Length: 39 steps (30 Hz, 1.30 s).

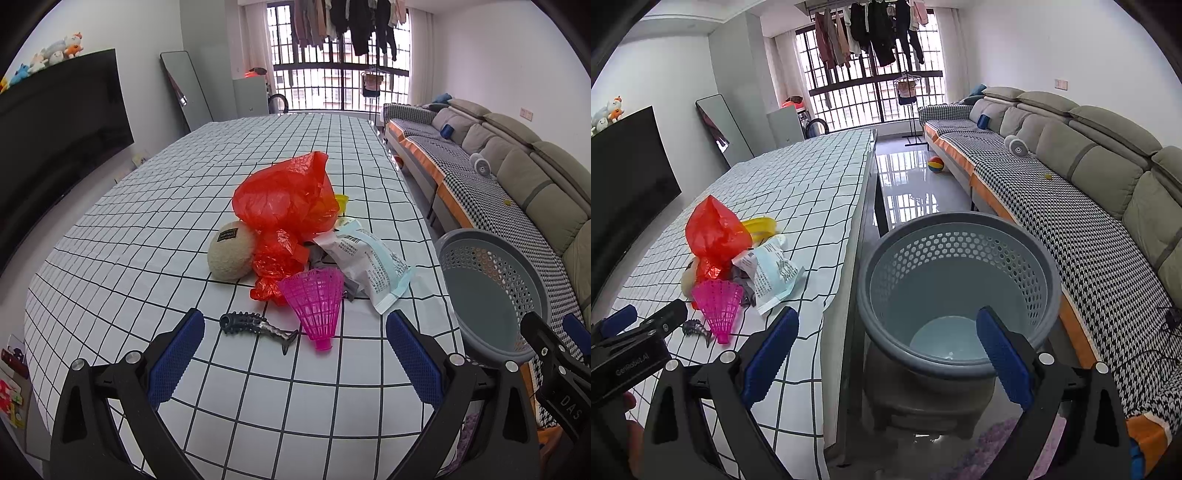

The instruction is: Collect trash

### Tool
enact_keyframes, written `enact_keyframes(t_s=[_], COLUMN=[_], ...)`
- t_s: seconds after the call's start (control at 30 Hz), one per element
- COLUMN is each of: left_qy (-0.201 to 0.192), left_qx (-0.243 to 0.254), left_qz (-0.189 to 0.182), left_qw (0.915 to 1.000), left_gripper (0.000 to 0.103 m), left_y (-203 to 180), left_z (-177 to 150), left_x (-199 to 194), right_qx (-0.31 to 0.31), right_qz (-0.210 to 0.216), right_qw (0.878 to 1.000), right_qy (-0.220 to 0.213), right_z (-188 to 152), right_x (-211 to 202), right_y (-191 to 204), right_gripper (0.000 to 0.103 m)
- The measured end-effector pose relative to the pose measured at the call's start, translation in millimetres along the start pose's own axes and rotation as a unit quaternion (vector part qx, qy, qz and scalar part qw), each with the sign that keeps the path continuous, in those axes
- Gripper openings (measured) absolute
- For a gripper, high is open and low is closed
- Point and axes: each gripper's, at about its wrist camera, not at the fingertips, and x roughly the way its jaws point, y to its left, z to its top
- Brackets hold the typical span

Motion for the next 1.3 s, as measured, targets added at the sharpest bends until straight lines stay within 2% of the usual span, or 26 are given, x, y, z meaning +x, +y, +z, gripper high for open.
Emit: enact_keyframes(t_s=[1.07,1.3], left_qy=[0.006,0.021], left_qx=[0.0,-0.006], left_qz=[-0.001,0.003], left_qw=[1.0,0.9997], left_gripper=[0.097,0.097], left_y=[0.5,10.9], left_z=[-3.8,-8.2], left_x=[5.0,17.7], right_qx=[-0.005,-0.013], right_qz=[0.004,0.023], right_qw=[1.0,0.999], right_qy=[0.008,0.023], right_z=[-1.0,0.0], right_x=[4.5,16.6], right_y=[3.9,9.9], right_gripper=[0.093,0.093])
